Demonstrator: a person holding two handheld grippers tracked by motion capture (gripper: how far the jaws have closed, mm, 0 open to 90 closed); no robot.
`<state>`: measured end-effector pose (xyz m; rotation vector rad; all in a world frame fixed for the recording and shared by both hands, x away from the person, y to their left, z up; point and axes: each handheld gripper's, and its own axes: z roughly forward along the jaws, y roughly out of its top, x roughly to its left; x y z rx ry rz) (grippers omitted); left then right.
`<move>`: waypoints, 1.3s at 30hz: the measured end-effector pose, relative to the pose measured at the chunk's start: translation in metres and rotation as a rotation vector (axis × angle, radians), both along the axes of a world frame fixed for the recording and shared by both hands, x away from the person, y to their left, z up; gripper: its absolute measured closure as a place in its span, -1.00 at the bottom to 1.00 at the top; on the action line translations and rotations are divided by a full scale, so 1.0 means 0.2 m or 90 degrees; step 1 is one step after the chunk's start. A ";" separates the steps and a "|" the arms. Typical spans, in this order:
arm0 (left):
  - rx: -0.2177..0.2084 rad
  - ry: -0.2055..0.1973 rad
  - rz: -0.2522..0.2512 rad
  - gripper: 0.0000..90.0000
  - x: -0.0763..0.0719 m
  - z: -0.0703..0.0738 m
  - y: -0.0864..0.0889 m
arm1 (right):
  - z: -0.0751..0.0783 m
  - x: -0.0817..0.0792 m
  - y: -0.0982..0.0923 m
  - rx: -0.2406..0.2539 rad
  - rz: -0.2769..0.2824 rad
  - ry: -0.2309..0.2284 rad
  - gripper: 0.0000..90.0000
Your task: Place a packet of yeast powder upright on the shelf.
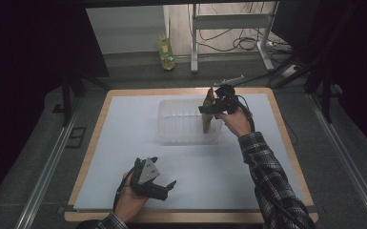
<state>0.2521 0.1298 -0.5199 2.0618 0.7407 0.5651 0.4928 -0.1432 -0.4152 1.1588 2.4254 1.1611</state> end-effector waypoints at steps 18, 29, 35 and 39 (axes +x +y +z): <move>-0.010 -0.010 0.005 -1.00 0.00 0.01 0.01 | 0.00 -0.08 -0.03 -0.014 0.025 -0.034 -0.89; -0.008 -0.021 0.004 -1.00 -0.01 0.01 0.01 | 0.00 -0.14 -0.04 -0.022 0.033 -0.049 -0.93; -0.009 -0.024 0.005 -1.00 -0.01 0.01 0.01 | 0.00 -0.17 -0.04 -0.026 0.042 -0.053 -0.94; -0.010 -0.025 0.005 -1.00 -0.01 0.01 0.01 | 0.00 -0.19 -0.05 -0.027 0.045 -0.057 -0.94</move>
